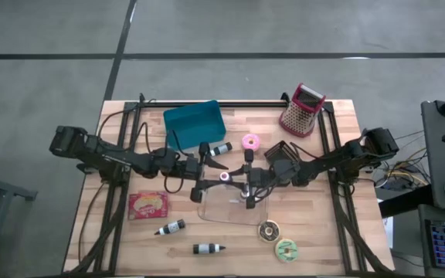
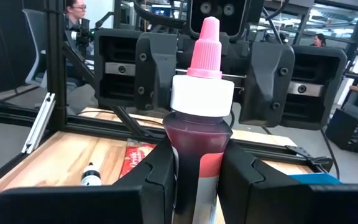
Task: Pick & Place Food Item
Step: Put the pink food coloring bottle into the transparent bin
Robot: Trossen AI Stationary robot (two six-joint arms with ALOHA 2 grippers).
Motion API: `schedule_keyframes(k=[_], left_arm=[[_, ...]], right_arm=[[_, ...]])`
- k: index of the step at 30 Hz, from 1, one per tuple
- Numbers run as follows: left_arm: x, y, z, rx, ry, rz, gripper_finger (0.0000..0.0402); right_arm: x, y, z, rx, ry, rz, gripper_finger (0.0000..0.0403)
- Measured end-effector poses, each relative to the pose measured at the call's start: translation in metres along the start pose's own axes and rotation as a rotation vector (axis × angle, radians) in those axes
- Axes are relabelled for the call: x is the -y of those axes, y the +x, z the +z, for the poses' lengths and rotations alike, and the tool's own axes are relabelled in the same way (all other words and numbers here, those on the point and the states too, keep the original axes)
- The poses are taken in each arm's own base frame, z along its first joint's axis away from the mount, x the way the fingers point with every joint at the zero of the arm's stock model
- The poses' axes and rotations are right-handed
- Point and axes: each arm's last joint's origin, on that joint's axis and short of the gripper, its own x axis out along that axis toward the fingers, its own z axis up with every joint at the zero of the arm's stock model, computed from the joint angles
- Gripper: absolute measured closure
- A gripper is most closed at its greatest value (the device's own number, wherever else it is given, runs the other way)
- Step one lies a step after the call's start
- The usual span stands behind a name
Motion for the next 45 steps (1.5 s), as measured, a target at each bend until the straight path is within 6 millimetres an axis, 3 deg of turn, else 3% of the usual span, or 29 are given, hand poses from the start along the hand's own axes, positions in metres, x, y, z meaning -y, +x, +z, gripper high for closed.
schedule_keyframes(k=[7,14,32,45], left_arm=[[-0.0005,0.0023,0.0045,0.015,0.004,0.001,0.0232],[0.0001,0.0024,0.0044,0.015,0.007,-0.018,0.0290],[0.0002,0.0024,0.0040,0.011,0.045,-0.021,0.0291],[0.0001,0.0023,0.0022,-0.007,0.055,-0.022,0.0291]], right_arm=[[-0.0001,0.0002,-0.0005,0.000,0.001,0.000,0.0328],[-0.0001,0.0003,-0.0007,-0.001,0.001,-0.002,0.0328],[-0.0006,0.0002,-0.0008,0.000,-0.005,0.015,0.0328],[-0.0002,0.0004,-0.0039,-0.029,-0.010,0.025,0.0204]])
